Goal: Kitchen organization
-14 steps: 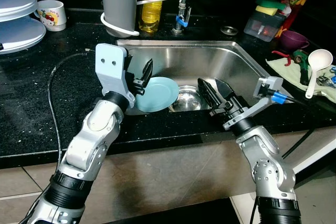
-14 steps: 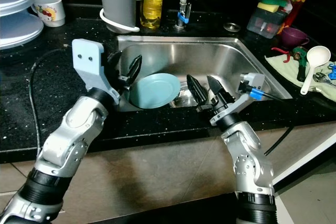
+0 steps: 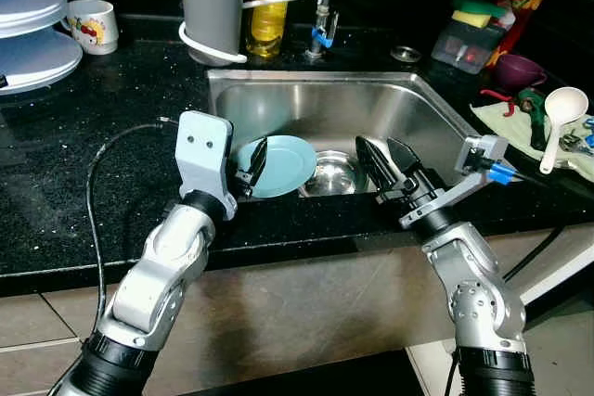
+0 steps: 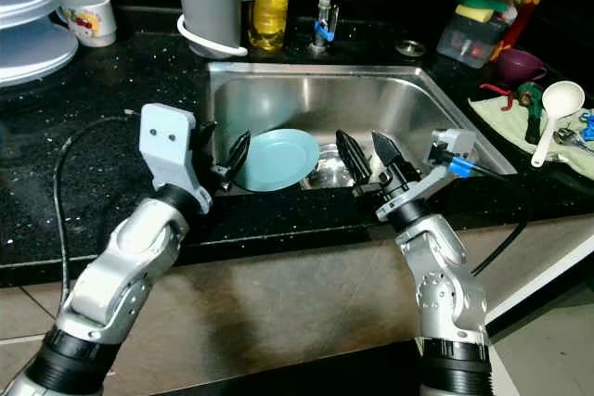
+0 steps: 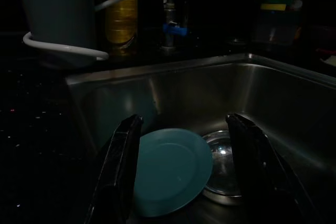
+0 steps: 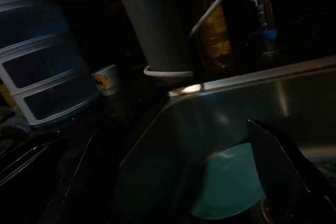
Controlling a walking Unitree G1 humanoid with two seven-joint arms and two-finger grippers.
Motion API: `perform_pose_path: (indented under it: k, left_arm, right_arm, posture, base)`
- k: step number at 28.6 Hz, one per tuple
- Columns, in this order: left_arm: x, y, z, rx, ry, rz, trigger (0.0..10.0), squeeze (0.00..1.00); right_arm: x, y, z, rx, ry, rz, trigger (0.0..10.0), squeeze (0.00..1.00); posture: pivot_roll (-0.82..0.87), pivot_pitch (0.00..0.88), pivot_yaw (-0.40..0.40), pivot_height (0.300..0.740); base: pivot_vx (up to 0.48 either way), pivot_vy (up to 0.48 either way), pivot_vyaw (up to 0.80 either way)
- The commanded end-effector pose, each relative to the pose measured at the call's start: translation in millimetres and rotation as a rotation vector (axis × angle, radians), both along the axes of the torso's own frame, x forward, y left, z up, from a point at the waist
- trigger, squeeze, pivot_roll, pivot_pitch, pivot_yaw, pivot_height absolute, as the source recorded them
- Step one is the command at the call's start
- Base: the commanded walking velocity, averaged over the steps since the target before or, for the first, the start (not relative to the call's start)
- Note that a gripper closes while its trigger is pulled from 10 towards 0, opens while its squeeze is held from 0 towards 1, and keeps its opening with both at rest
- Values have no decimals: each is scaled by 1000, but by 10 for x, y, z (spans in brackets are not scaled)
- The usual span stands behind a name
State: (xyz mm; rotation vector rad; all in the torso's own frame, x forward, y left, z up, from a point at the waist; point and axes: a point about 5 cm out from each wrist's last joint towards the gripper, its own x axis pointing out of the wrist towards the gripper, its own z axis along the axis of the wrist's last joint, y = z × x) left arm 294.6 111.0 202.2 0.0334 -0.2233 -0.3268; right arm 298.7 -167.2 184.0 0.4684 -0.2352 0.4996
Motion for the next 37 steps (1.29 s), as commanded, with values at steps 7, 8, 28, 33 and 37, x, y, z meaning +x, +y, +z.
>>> perform_pose_path:
  k: [7,8,28,33,37]
  left_arm:
    - [-69,-24,-86,25,23,-4,10000,0]
    - [-69,-24,-86,25,23,-4,10000,0]
    - [-114,-27,-194,55,53,-4,10000,0]
    - [-181,81,-431,95,133,5,10000,0]
    - [-231,153,-568,107,184,12,10000,0]
  right_arm:
    - [-16,-56,-34,0,5,-6,10000,0]
    - [-16,-56,-34,0,5,-6,10000,0]
    - [-98,29,-307,-154,79,38,10000,0]
    - [-176,13,-441,-164,105,49,10000,0]
    - [-223,25,-495,-154,123,72,10000,0]
  posture:
    - [118,0,-140,740]
    - [118,0,-140,740]
    - [120,9,-141,740]
    - [127,16,-141,740]
    - [128,16,-141,740]
  base:
    - [-262,0,0]
    - [-266,0,0]
    - [-278,0,0]
    - [-99,0,469]
    - [0,0,780]
